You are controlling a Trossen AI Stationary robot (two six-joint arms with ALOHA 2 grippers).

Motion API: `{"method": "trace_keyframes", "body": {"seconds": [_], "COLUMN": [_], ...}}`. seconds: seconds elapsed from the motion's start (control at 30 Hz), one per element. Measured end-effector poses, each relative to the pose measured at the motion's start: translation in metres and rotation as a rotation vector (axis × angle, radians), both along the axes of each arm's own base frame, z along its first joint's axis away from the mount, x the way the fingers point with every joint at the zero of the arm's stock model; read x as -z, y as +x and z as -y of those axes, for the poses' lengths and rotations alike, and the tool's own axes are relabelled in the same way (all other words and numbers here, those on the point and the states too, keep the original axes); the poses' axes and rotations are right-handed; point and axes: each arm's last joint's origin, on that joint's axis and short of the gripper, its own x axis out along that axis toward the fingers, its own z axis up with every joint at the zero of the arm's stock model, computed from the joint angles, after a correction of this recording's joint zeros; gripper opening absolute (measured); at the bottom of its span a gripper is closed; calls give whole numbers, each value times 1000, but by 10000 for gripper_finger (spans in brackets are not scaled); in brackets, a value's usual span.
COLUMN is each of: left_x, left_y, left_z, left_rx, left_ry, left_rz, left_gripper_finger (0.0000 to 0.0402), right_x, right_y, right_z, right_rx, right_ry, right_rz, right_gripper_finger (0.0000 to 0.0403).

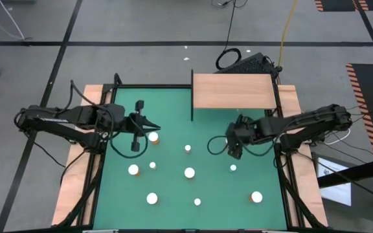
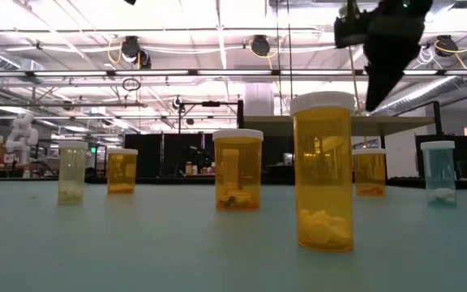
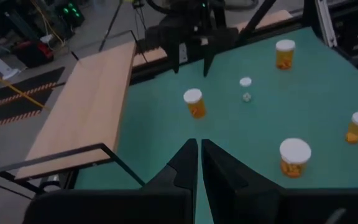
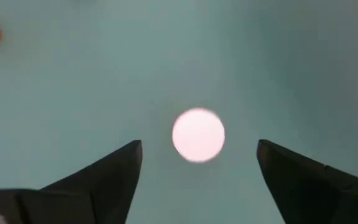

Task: Pick and place medicine bottles onto shelf by color
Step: Put the orange pill bottle on the shelf

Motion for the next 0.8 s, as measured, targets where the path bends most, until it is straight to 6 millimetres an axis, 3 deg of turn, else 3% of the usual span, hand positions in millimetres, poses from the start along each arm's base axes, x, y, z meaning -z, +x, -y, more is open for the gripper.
{"method": "trace_keyframes", "body": {"seconds": [0.47, 0.8], "left_x": [4, 4], "left_y": [12, 12], "left_z": [1, 1], "left_rx": [15, 26], "left_ry": [33, 60], "left_rz": [4, -1], "left_gripper_finger": [26, 26], "right_x": [41, 43], "right_y": [-10, -3], "right_z": [-2, -1], "right_rx": [-68, -87], "right_ry": [-58, -55], "right_rz": [-57, 19], "right_gripper_finger": [358, 358]}}
